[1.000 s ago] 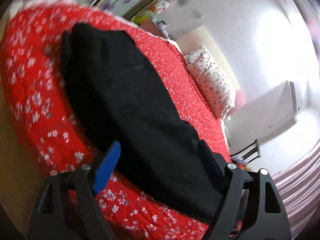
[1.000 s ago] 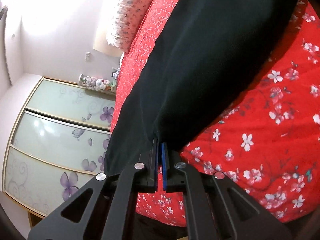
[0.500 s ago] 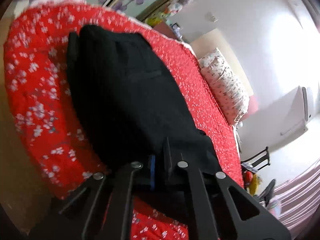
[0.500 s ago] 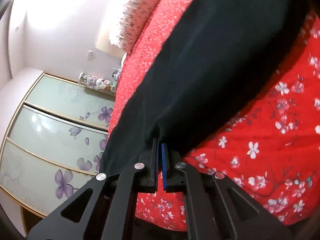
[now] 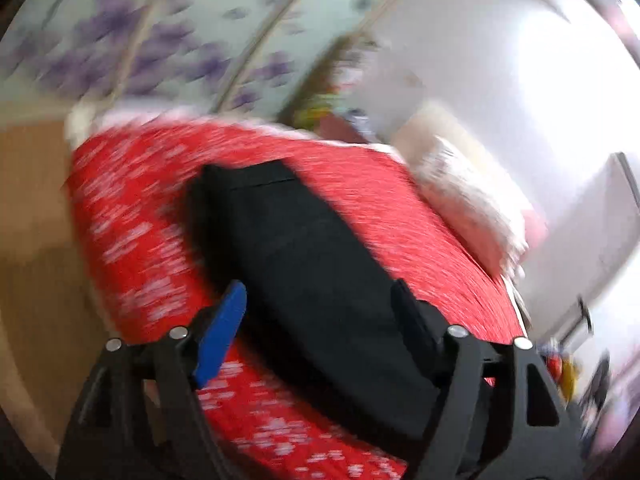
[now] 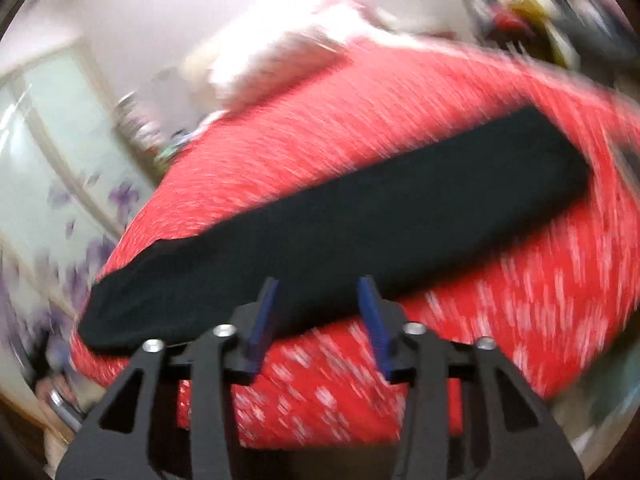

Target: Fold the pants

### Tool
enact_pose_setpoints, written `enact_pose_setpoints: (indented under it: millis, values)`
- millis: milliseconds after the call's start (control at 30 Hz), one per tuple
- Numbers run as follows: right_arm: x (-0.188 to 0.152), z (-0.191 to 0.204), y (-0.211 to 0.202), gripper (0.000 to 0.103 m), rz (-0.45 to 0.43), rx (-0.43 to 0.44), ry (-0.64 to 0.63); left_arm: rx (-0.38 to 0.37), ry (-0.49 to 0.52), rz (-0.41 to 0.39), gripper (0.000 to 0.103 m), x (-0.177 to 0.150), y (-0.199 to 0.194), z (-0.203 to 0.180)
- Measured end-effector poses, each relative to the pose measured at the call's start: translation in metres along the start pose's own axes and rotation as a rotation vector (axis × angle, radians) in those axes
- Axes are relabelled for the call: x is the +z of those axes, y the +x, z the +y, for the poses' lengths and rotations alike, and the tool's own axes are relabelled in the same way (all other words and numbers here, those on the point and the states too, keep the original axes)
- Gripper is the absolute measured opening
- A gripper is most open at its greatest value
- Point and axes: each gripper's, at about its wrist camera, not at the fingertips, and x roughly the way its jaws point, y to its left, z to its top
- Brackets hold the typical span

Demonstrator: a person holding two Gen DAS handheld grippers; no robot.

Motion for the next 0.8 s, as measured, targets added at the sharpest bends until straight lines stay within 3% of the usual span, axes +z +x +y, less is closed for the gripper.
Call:
enact_pose_setpoints:
  millis: [33, 133, 200, 233, 333, 400, 500, 667, 733, 767, 800]
  values:
    - [0.009, 0.015, 0.004, 0.046, 0.002, 0.026, -0.058, -0.034, 0.040, 0.023, 0.087, 0.000, 0.006, -0.013]
    - [0.040, 0.084, 0.043, 0.046, 0.056, 0.188, -0.241, -0.132, 0.134, 0.106, 0.087, -0.009, 0.032, -0.044]
    - [0.054, 0.135, 0.089, 0.046, 0.148, 0.319, -0.321, -0.152, 0.180, 0.155, 0.087, -0.021, 0.048, -0.050]
    - [0.058, 0.156, 0.110, 0.046, 0.196, 0.341, -0.350, -0.152, 0.199, 0.182, 0.087, -0.026, 0.056, -0.050]
    - [0.063, 0.215, 0.183, 0.046, 0.329, 0.351, -0.430, -0.119, 0.187, 0.275, 0.087, -0.034, 0.077, -0.046]
    - [0.064, 0.240, 0.222, 0.046, 0.383, 0.348, -0.448, -0.120, 0.165, 0.272, 0.087, -0.035, 0.079, -0.045]
    - [0.066, 0.266, 0.264, 0.046, 0.438, 0.345, -0.447, -0.096, 0.214, 0.270, 0.087, -0.035, 0.087, -0.050]
    - [0.052, 0.278, 0.299, 0.046, 0.514, 0.290, -0.492, -0.064, 0.338, 0.268, 0.088, -0.045, 0.089, -0.053]
    - [0.042, 0.278, 0.309, 0.029, 0.555, 0.274, -0.507, -0.067, 0.363, 0.271, 0.088, -0.046, 0.089, -0.053]
    - [0.035, 0.279, 0.311, 0.010, 0.576, 0.265, -0.519, -0.069, 0.370, 0.275, 0.088, -0.046, 0.091, -0.053]
    - [0.033, 0.281, 0.310, 0.003, 0.565, 0.250, -0.535, -0.071, 0.373, 0.280, 0.088, -0.045, 0.093, -0.052]
